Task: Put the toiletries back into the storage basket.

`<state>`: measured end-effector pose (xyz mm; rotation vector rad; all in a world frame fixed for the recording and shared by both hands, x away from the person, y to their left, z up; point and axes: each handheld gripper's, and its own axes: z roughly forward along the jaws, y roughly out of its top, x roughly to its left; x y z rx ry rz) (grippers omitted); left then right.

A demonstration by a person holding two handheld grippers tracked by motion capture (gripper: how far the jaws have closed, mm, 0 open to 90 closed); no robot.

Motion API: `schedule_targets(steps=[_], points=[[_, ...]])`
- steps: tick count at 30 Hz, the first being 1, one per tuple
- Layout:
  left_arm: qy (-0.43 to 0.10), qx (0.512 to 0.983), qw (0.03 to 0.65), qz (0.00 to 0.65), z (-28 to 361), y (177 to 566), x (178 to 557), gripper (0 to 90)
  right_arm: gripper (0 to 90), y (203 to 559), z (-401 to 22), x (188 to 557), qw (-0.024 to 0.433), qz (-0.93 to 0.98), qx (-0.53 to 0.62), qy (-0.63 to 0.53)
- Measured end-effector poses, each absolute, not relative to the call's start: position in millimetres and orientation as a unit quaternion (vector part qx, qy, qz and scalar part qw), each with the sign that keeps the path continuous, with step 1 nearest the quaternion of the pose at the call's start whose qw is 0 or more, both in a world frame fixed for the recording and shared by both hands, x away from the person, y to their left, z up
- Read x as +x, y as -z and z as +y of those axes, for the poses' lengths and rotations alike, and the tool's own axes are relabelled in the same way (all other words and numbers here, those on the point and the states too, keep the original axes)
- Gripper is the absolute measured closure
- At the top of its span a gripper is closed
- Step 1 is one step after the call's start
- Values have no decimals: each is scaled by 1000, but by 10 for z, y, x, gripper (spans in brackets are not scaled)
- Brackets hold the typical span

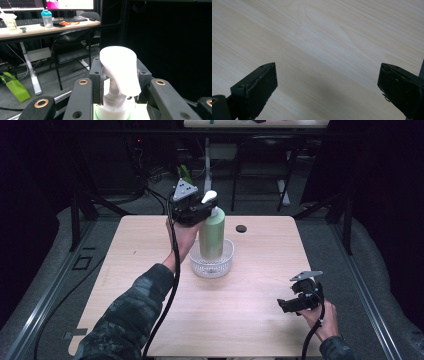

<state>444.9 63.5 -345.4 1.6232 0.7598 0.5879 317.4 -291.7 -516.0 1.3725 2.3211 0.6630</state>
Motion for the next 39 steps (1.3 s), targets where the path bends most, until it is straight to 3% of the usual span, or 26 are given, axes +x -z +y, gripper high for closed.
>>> schedule_targets(steps=[39], points=[[-236,712,566,341,596,3934,4483,674,22,5160,-2917,3174,182,822,485,-235]])
